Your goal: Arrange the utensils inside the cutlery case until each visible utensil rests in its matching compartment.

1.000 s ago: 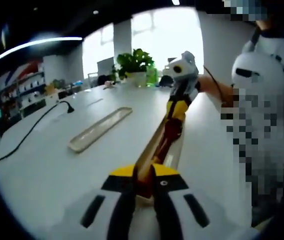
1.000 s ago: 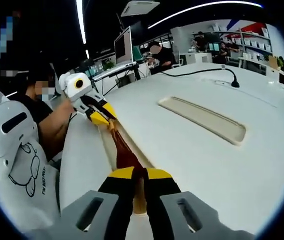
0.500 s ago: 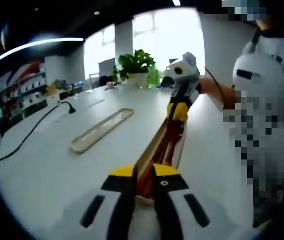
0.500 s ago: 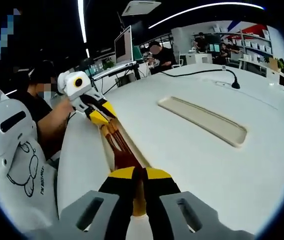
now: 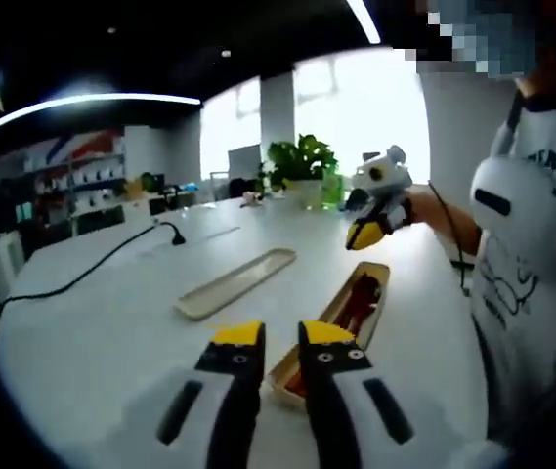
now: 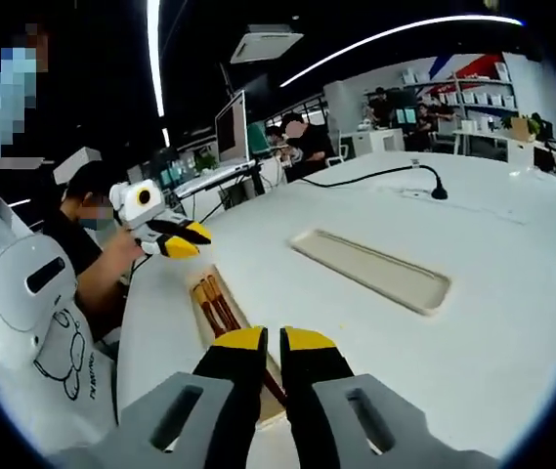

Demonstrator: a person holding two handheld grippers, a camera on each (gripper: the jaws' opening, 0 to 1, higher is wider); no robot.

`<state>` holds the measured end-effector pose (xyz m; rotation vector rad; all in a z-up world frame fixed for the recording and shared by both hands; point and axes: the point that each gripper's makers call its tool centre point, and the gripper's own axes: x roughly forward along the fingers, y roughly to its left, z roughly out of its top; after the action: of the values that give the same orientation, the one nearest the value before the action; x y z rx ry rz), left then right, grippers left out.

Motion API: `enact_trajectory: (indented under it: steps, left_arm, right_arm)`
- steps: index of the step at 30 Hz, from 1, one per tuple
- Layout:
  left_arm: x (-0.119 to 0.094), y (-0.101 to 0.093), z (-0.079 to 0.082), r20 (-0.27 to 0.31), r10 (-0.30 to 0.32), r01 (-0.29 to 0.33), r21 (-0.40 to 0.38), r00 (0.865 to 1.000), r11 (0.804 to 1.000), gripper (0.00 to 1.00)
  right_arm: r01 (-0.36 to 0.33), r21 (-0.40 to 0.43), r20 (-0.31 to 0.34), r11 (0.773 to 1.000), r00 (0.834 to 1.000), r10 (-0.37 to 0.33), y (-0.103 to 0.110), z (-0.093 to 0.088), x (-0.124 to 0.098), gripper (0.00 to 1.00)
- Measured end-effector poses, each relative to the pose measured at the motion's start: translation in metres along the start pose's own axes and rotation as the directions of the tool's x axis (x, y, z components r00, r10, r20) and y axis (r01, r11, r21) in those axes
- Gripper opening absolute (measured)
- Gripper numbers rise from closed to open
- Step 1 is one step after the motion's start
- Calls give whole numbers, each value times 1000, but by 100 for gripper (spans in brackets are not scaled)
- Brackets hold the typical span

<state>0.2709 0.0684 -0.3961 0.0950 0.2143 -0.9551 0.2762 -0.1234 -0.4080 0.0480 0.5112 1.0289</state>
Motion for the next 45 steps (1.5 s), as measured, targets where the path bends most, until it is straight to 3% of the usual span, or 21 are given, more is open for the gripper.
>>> enact_trajectory:
  steps: [3,6,14,23,28,40,45]
  left_arm:
    - [-4,13,9,48,60,-57,-61,997,997,13]
    - [-7,24,11,62,94,-87,-107,994,990,13]
    - [-13,37,13,79,164,-153,-138,983,979,12]
    - [-14,30,11,70,176,-168,-108,982,980,12]
    - [-18,23,5,50,170,-166,-80,984,983,12]
    - [-25,16,3,50,163,-161,-54,985,986,12]
    - [-27,14,1,47,163,-160,-53,986,986,12]
  right_arm:
    - [34,17,60,999,998,-35,-12,10,-6,4]
    - [67,50,109,997,991,-72,-25,16,-12,4]
    - [120,23,130,992,984,-122,-48,22,-23,9]
    - [155,-100,62,983,987,-149,-68,25,-19,19]
    - [125,-184,-10,975,992,-129,-71,24,-12,23]
    - [90,-256,-98,962,988,-118,-85,26,0,26]
    - [64,-348,-166,935,978,-129,-94,27,4,32]
